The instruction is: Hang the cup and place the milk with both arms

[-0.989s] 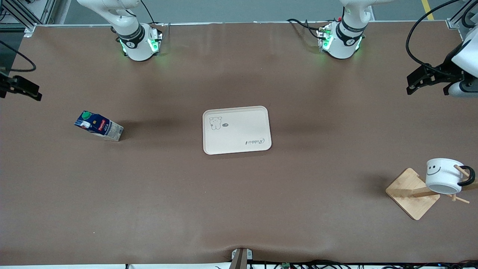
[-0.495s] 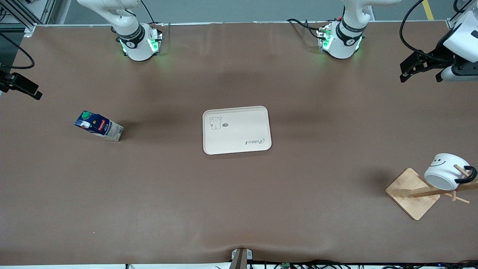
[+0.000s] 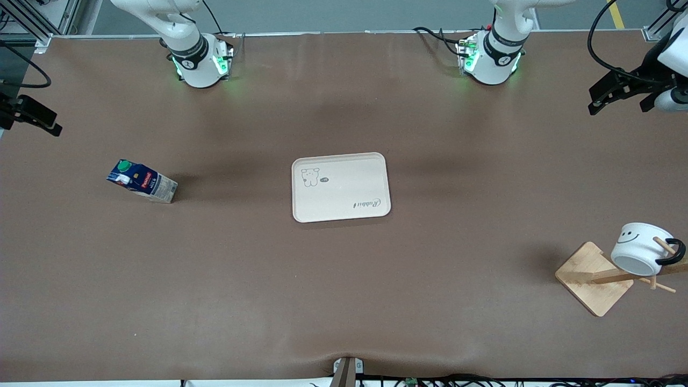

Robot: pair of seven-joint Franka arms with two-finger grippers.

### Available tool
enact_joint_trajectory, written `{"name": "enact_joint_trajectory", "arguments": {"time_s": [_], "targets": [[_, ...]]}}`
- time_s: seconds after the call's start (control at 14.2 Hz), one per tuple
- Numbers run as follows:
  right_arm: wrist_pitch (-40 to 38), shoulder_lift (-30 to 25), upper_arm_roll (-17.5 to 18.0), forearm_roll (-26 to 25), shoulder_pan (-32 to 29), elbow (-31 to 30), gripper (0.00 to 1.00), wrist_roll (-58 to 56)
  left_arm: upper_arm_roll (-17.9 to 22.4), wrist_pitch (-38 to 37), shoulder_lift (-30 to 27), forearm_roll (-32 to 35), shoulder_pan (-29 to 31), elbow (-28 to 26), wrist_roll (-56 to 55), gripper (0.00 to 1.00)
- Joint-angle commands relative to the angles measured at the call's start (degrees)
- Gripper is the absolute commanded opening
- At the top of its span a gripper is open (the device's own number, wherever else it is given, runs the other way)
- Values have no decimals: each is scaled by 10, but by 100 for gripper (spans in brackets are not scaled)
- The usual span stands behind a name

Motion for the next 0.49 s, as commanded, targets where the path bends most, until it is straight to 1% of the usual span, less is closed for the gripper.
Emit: {"name": "enact_joint_trajectory", "arguments": {"time_s": [0.0, 0.14, 0.28, 0.42], "targets": [[-2, -2, 0, 7, -2, 5, 100, -13, 0, -12, 8, -2, 6, 33, 2, 100], [-27, -5, -3, 7, -6, 8, 100, -61, 0, -16, 10, -2, 6, 38, 1, 100], [-38, -6, -3, 9, -10, 25, 100, -71, 0, -18, 11, -2, 6, 36, 0, 100], [-37, -1, -2, 11, -11, 23, 100, -76, 0, -18, 14, -2, 5, 33, 0, 100]]}}
